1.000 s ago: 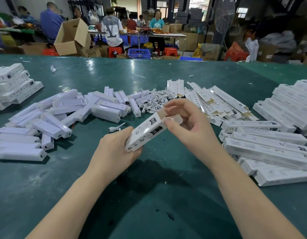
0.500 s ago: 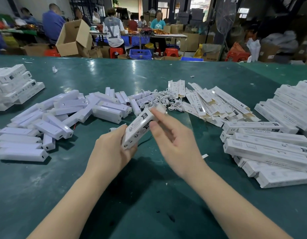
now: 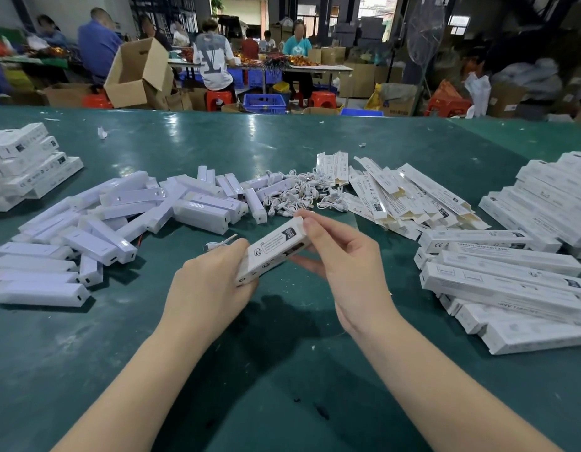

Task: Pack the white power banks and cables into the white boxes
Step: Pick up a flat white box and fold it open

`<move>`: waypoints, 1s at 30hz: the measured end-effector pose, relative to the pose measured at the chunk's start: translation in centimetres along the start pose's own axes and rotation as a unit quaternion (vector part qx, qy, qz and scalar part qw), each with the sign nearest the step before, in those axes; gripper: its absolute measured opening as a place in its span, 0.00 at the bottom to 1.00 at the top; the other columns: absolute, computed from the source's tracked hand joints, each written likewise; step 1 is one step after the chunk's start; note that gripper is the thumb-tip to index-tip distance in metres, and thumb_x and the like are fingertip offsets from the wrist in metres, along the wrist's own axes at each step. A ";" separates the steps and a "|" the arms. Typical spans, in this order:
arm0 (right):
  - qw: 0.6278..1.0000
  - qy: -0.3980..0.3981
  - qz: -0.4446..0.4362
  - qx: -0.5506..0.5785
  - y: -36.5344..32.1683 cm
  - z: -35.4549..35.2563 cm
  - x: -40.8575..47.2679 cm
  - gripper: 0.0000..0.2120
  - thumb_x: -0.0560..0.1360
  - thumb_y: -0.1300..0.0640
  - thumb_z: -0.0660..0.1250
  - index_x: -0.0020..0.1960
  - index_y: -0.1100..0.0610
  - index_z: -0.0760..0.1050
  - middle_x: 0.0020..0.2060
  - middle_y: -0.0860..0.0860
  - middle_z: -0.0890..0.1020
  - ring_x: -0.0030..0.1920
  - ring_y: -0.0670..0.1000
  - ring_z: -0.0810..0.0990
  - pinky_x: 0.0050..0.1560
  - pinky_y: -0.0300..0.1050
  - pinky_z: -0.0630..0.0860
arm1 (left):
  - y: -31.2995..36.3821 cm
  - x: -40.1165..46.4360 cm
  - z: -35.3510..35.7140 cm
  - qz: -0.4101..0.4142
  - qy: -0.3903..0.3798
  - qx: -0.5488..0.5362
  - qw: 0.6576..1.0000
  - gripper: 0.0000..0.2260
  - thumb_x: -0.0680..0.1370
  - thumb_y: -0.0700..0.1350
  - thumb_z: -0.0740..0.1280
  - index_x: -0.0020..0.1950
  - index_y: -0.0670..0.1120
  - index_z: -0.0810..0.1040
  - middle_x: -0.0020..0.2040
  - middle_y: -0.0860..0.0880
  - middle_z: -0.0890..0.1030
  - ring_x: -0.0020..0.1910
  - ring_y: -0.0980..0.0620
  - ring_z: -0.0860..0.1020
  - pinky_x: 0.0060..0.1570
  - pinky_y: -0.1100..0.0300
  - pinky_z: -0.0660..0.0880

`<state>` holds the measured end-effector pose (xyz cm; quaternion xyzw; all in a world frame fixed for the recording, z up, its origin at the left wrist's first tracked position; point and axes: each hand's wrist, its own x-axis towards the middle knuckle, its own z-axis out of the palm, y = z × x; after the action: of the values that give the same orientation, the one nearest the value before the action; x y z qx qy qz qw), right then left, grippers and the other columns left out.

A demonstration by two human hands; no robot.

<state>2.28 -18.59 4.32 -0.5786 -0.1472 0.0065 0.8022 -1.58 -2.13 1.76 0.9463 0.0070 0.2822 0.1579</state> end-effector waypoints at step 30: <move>0.983 -0.048 -0.136 -0.114 1.5 2.0 -1.7 0.22 0.79 0.58 0.63 0.70 0.40 0.66 0.52 0.49 0.82 0.53 0.54 0.83 0.55 0.60 0.80 | 1.0 0.0 -0.9 0.010 0.085 -0.033 0.996 0.16 0.66 0.46 0.78 0.47 0.45 0.76 0.37 0.50 0.79 0.35 0.41 0.76 0.33 0.55 0.72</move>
<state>0.40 -16.59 3.14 -0.6397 -0.2631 -0.0916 0.7164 -2.12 -2.84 2.79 0.9133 0.0020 0.3628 0.1851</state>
